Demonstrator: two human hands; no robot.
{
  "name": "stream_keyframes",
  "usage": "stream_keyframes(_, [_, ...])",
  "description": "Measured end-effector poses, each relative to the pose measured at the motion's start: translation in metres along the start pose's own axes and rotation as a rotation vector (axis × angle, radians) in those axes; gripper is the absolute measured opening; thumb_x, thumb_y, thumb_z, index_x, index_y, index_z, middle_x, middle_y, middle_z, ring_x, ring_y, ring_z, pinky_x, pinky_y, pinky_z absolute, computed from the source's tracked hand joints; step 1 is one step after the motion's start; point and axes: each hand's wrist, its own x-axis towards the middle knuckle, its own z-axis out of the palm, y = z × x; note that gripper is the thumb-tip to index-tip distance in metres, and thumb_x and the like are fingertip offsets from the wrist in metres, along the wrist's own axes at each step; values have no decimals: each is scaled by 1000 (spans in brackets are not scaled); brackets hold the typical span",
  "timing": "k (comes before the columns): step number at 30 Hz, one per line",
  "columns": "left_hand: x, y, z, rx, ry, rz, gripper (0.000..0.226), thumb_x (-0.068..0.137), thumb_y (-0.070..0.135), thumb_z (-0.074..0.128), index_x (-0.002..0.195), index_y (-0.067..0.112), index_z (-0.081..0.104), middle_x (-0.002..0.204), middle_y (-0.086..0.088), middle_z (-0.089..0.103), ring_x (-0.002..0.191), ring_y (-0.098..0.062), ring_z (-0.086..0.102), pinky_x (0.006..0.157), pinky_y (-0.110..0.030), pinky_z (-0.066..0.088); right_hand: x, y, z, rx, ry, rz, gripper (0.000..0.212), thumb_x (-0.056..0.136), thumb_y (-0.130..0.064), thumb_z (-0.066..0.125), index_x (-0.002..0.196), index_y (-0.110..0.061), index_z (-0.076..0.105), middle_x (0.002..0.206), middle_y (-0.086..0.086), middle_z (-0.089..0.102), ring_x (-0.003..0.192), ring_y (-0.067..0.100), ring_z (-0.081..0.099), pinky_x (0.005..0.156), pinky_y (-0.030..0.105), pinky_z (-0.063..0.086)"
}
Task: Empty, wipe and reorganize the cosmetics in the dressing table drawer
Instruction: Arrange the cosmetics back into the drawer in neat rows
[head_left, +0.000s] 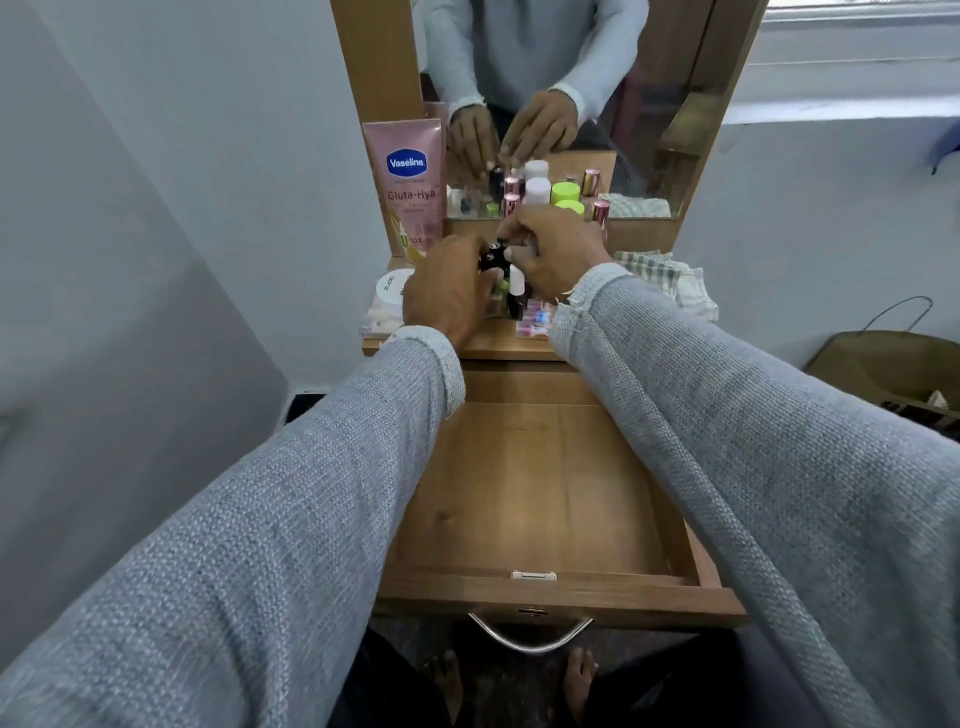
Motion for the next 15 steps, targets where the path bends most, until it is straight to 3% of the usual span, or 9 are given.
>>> stream_keyframes(3, [0,0,0,-47,12,-10,23,92,22,64,115,19,67,107,-3,72,95,-25,67,81,-37,53,7,-6,3,-54,-30,-43,26,92,-18,58,116,-27,62,120,-4,63,114,20,56,96,37,41])
stream_keyframes(10, [-8,-3,-8,-187,46,2,22,91,12,64,112,16,69,104,-4,73,90,-24,67,84,-38,55,15,-20,8,-253,-38,-69,26,91,-15,60,115,-25,62,121,4,62,118,30,50,98,42,32])
stream_keyframes(15, [-16,-2,-24,-294,118,25,21,90,12,67,110,15,71,101,4,72,82,-2,58,78,-15,46,15,-22,8,-162,9,-41,16,87,-11,62,89,-27,59,109,0,66,112,26,54,96,38,30])
